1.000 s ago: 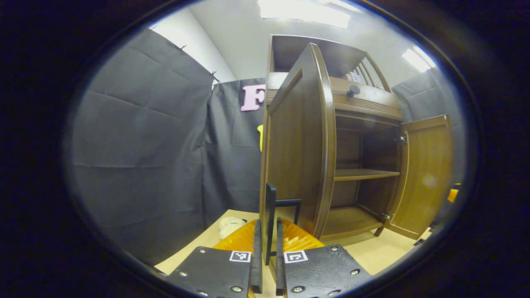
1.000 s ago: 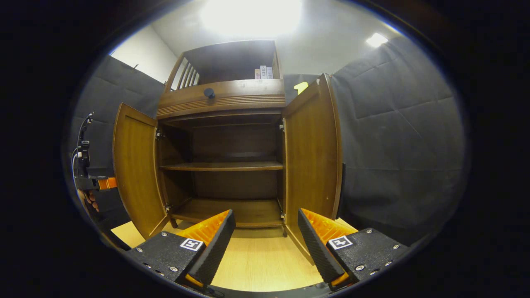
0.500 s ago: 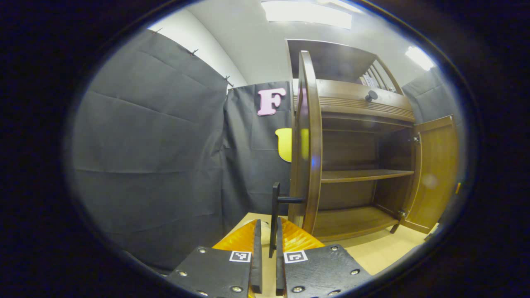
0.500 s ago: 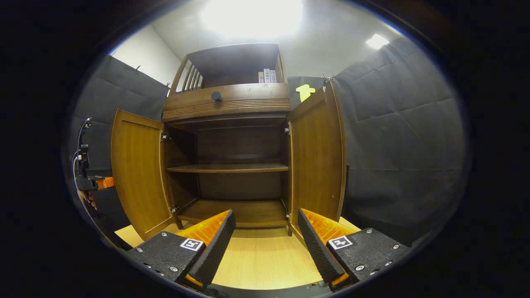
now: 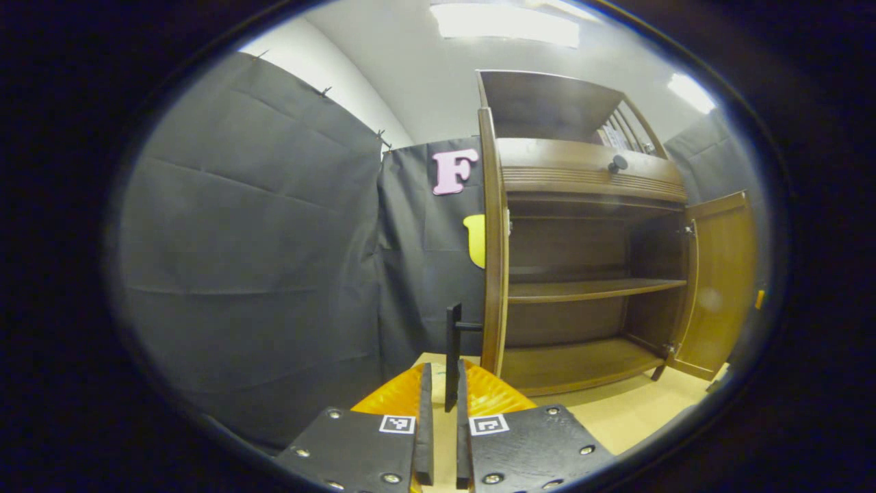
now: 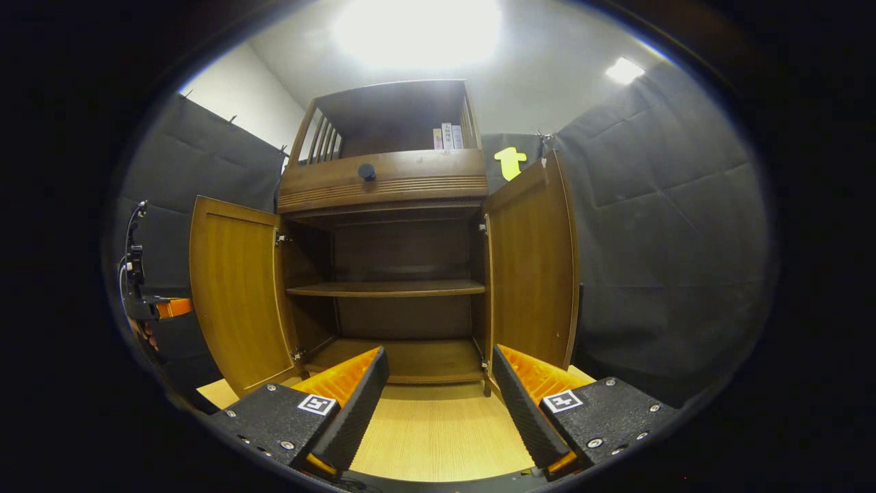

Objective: Open the right door of the double-door shoe cabinet with the right hand, and open the left door with the left hand.

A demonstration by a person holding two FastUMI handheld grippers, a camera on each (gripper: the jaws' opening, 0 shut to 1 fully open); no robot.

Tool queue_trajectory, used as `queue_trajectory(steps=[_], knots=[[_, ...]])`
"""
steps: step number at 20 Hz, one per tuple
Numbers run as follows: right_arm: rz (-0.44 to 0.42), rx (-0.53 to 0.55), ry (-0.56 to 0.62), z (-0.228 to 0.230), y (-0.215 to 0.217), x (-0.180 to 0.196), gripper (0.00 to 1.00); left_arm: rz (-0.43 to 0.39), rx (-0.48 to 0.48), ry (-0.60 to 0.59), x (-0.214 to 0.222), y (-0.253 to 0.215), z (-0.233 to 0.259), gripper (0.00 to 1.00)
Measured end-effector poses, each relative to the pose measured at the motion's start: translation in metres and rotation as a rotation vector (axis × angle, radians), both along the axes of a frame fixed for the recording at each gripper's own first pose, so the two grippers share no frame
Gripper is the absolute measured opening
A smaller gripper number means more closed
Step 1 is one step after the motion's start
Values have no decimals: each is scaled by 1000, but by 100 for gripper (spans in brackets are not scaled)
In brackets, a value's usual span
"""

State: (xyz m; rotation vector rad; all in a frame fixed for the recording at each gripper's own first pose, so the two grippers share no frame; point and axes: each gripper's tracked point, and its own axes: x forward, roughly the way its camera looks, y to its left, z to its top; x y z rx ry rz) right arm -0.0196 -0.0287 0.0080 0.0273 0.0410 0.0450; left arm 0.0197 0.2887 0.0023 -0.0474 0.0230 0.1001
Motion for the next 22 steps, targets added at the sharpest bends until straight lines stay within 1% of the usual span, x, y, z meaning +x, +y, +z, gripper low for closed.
queue_trajectory(steps=[4,7,9,13,14,15,17,18,19,21,22], knots=[[8,2,-1,5,-10,-15,94,-12,-3,-15,-42,-24,17,18],[12,11,-3,8,-17,-30,94,-21,16,-16,-70,-43,30,18],[14,10,-5,9,-22,-41,94,-30,19,-17,-90,-59,37,10],[21,16,-12,13,-26,-59,92,-38,33,-18,-124,-83,44,9],[22,14,-14,15,-26,-64,92,-36,33,-13,-132,-87,43,14],[25,13,-18,16,-26,-67,94,-39,31,-9,-139,-92,41,14],[30,15,-24,17,-26,-74,92,-36,35,-3,-150,-99,41,14],[32,17,-26,17,-26,-77,94,-38,38,-1,-155,-103,40,18],[35,20,-26,18,-26,-77,93,-42,40,2,-159,-108,39,14],[43,24,-24,17,-24,-81,94,-58,40,10,-168,-118,34,14],[48,25,-23,17,-22,-83,92,-64,39,16,-175,-121,32,13]])
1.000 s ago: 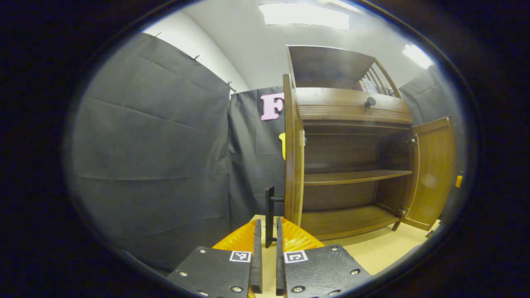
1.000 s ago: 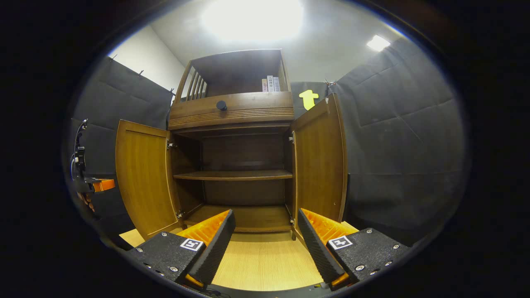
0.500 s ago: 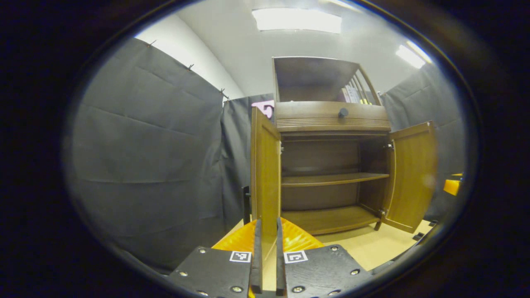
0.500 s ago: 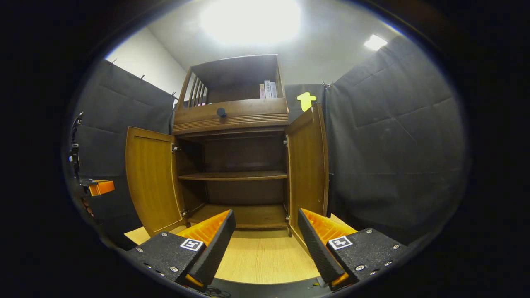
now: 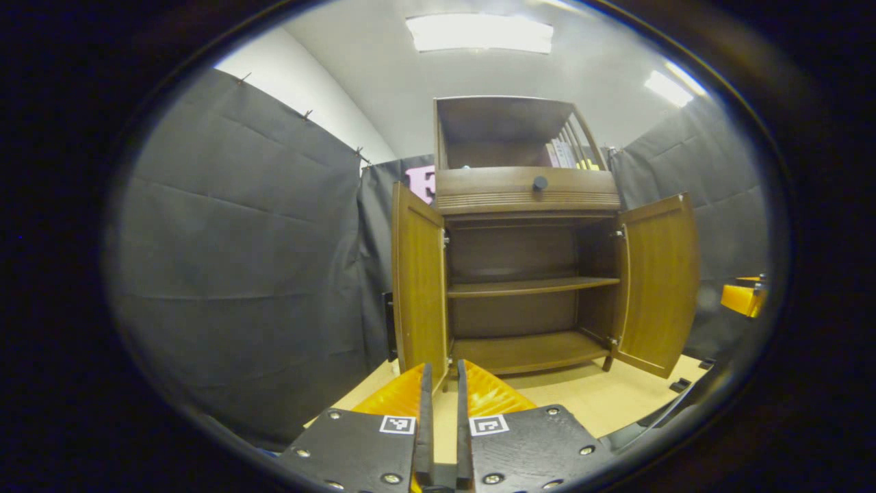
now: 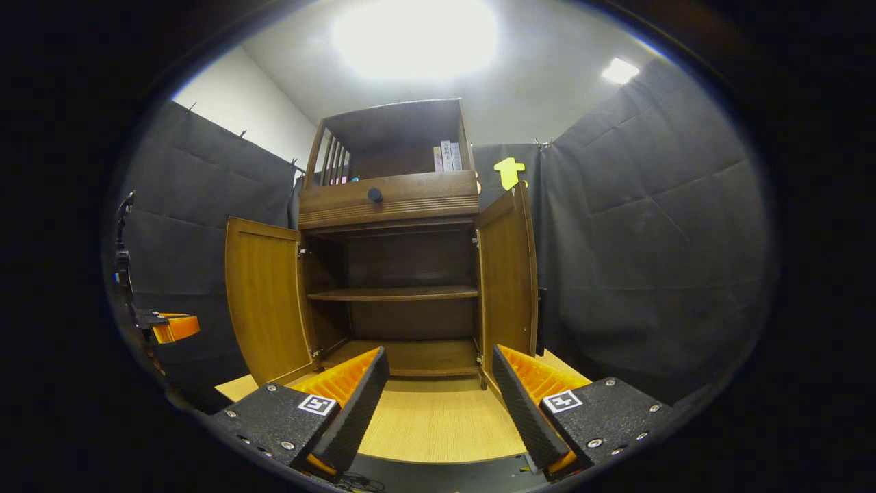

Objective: Open the right door of the double-door shoe cabinet with the right hand, and open the left door with the left hand.

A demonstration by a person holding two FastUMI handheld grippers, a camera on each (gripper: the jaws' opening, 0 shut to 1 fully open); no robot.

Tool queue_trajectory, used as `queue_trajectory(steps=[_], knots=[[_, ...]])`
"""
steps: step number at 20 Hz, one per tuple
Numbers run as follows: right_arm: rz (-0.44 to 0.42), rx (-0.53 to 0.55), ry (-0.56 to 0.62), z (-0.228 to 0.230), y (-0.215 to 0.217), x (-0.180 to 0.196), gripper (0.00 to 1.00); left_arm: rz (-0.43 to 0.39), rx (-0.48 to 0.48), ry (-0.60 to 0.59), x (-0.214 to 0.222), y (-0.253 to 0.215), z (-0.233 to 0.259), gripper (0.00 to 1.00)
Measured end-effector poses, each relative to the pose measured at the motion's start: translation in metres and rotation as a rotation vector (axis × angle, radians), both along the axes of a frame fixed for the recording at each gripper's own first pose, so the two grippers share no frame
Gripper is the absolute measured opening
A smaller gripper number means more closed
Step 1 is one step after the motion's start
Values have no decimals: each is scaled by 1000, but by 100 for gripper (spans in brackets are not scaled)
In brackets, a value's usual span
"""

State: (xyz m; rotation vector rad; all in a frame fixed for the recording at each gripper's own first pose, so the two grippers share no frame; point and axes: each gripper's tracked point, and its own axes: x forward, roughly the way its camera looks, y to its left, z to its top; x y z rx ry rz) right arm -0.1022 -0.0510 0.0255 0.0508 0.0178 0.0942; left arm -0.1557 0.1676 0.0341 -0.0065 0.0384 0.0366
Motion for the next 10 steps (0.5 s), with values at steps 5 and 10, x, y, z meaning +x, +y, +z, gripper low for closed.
queue_trajectory(steps=[5,10], knots=[[16,4,5,-3,3,-6,94,-14,8,4,-14,-11,-1,44],[23,13,16,-6,4,-7,92,10,36,-4,-24,-11,2,84]])
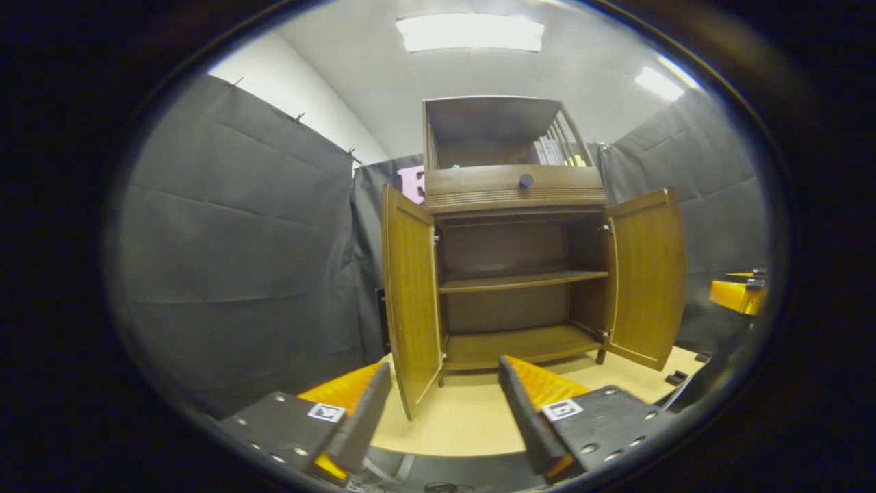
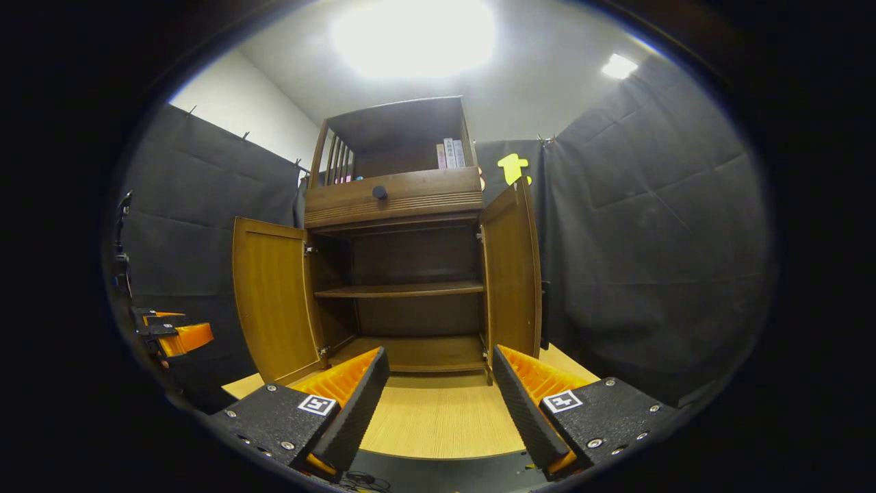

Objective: Open the right door of the double-door shoe cabinet with the right hand, and open the left door with the left hand.

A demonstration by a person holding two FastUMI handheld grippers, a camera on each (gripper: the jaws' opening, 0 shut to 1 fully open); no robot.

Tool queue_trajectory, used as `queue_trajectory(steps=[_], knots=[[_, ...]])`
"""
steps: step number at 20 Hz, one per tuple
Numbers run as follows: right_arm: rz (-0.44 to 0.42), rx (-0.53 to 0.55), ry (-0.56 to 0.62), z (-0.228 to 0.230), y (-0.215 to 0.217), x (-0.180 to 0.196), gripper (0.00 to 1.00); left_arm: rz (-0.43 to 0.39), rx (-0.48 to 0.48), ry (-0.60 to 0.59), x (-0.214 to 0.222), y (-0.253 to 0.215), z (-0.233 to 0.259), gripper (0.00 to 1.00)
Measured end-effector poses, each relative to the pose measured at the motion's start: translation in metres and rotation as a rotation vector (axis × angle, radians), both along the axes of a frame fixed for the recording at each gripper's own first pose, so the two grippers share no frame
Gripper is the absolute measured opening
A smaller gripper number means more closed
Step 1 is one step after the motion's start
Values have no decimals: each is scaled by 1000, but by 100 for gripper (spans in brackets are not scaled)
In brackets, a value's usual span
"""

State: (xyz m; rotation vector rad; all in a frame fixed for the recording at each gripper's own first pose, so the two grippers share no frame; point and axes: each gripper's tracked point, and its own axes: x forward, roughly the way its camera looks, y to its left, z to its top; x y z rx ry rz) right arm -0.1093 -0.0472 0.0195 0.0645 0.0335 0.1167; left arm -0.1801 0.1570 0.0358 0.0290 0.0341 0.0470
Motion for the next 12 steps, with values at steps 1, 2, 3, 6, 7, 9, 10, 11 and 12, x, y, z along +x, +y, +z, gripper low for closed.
queue_trajectory(steps=[1,2,3,6,7,9,10,11,12], knots=[[2,-1,0,0,0,0,92,9,6,-2,-2,0,1,92],[5,-2,1,-1,0,0,94,17,10,-1,-2,0,0,100],[6,-5,1,0,0,-1,94,21,13,1,-3,0,0,100],[3,-3,0,1,-3,0,94,30,14,2,-3,-2,-1,100],[2,0,2,1,-3,0,94,34,14,0,-4,-2,1,100],[0,-1,-1,2,-4,1,94,35,13,-3,-3,-3,1,100],[0,-2,-1,2,-5,2,94,35,13,-4,-4,-4,1,100],[-1,-3,-3,2,-5,2,94,36,15,-4,-5,-4,2,100],[-2,-2,-3,2,-5,2,94,43,20,-7,-4,-4,2,100]])
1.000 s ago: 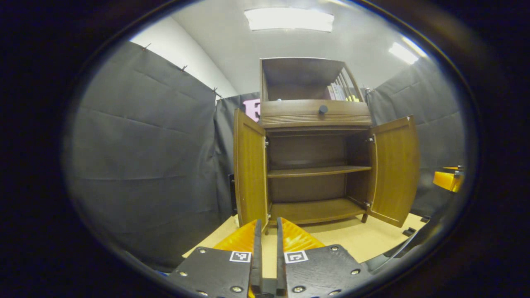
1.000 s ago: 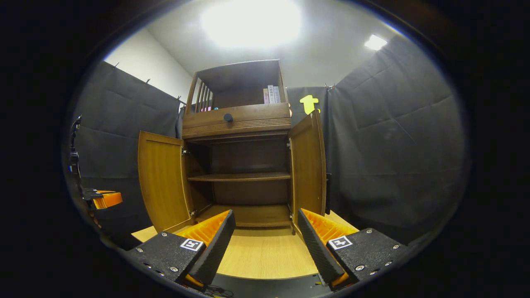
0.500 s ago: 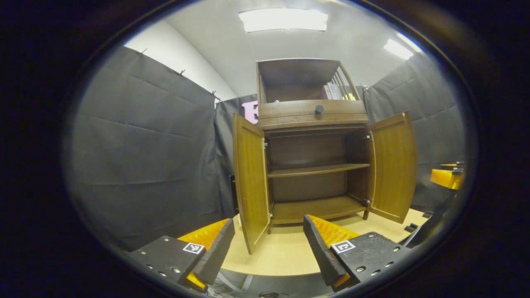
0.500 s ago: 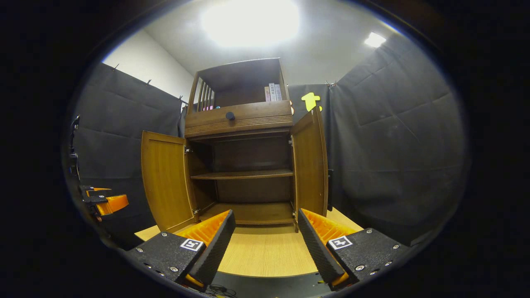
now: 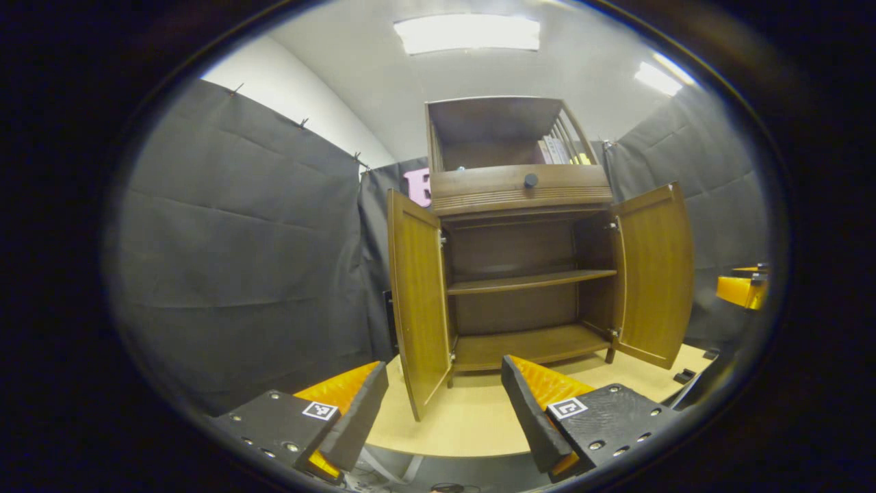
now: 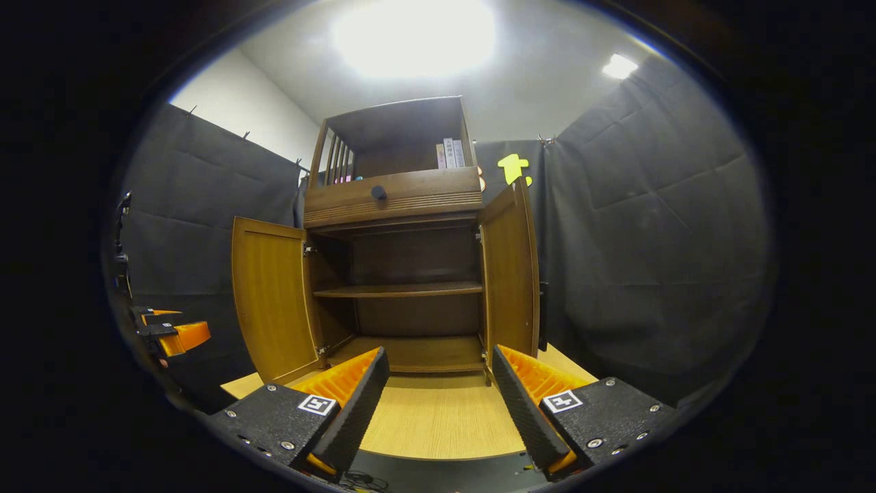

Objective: Open the right door of the double-door shoe cabinet with the right hand, and open the left door with the left hand.

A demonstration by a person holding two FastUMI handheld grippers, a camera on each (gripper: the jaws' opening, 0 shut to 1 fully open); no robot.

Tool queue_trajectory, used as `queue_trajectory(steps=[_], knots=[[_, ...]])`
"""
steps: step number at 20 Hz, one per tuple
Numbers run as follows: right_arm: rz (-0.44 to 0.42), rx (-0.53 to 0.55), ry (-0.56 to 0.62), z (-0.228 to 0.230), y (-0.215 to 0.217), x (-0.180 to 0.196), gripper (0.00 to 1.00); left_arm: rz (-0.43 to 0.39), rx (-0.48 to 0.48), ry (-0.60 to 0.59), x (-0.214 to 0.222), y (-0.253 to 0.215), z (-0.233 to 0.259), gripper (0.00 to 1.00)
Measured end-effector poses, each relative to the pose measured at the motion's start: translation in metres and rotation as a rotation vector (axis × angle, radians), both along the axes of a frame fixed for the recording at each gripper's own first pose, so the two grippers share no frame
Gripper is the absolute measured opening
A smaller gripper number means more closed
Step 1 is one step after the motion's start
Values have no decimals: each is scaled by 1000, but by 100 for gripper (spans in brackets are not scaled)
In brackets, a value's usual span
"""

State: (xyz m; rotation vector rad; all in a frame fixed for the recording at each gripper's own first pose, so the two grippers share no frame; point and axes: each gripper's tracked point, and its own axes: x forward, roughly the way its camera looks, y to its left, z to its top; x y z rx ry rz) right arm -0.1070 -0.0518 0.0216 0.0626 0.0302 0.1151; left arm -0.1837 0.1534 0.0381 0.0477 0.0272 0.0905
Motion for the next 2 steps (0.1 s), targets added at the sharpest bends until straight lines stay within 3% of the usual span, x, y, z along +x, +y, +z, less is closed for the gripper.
queue_trajectory(steps=[2], knots=[[0,2,3,-2,0,2,94,4,2,-4,0,0,1,100]])
